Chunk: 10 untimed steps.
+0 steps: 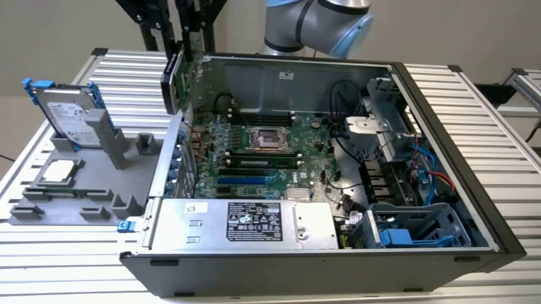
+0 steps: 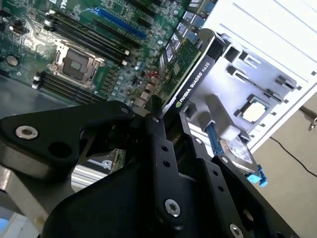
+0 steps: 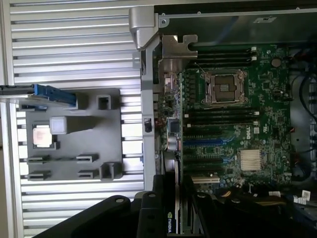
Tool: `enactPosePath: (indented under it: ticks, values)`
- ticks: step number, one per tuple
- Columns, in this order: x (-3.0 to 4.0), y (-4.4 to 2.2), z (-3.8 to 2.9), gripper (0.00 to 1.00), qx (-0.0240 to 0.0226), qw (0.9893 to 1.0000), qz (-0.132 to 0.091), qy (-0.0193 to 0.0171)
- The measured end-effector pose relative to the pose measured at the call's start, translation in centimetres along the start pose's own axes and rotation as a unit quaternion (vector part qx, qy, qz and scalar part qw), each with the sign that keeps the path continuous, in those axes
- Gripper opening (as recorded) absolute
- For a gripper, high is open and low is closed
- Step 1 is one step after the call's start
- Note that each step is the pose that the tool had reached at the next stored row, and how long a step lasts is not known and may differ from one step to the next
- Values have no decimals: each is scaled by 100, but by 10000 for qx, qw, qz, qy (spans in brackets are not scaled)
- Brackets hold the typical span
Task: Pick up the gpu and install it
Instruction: 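Pick up the gpu and move the gpu toward the slot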
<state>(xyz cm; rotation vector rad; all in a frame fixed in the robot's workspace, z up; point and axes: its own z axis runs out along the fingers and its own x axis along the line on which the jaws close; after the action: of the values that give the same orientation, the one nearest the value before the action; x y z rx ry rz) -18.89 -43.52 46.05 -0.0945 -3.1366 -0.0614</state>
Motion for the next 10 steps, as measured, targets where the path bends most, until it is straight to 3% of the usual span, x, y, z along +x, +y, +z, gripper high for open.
enactPosePath:
  ticks: [10]
  values:
    - [-181,11,-1,0,12,10000,0,1]
